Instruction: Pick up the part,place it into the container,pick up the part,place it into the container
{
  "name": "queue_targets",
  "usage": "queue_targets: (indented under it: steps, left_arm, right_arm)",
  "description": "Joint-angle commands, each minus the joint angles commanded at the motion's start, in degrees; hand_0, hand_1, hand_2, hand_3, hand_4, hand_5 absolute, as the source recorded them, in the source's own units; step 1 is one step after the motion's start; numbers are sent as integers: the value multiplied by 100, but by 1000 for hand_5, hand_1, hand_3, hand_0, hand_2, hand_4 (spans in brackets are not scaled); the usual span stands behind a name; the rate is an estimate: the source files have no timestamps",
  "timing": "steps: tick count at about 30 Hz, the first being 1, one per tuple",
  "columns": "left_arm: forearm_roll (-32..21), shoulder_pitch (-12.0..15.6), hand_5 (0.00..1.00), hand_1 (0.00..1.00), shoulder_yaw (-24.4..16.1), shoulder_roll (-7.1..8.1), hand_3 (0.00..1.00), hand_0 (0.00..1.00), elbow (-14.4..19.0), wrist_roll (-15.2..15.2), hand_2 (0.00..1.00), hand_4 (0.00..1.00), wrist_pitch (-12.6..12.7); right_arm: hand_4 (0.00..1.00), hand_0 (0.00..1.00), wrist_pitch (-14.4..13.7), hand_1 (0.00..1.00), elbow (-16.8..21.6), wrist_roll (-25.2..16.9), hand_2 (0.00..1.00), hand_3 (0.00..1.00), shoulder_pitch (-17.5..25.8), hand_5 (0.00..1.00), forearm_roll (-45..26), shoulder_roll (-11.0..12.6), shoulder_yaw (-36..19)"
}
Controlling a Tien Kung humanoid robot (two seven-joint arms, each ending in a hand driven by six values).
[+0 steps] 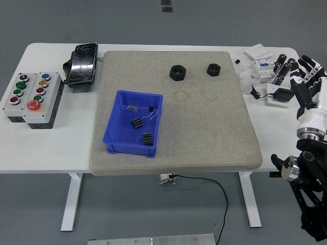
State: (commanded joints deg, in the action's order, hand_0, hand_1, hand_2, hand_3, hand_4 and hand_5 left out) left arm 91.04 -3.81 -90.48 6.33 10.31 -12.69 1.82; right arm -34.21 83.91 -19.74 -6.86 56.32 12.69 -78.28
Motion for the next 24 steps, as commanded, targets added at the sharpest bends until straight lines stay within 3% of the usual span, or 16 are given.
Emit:
queue_targets:
  steps: [8,16,24]
  left_arm:
    - [31,32,384,553,-51,-18,606,630,0,-16,533,655,4]
    - [82,56,381,553,-148,-152,606,630,0,-50,533,656,47]
    - [61,19,372,552,-142,-161,605,630,0,-50,531,658,61]
  right_arm:
    - [688,639,-83,682,219,2,726,675,132,300,134,-5,-279]
    - [690,634,-125,678,435,-107,723,674,209,296,222,-83,-630]
    - [713,626,-137,669,468,-199,719,673,286,349,128,-82,-758]
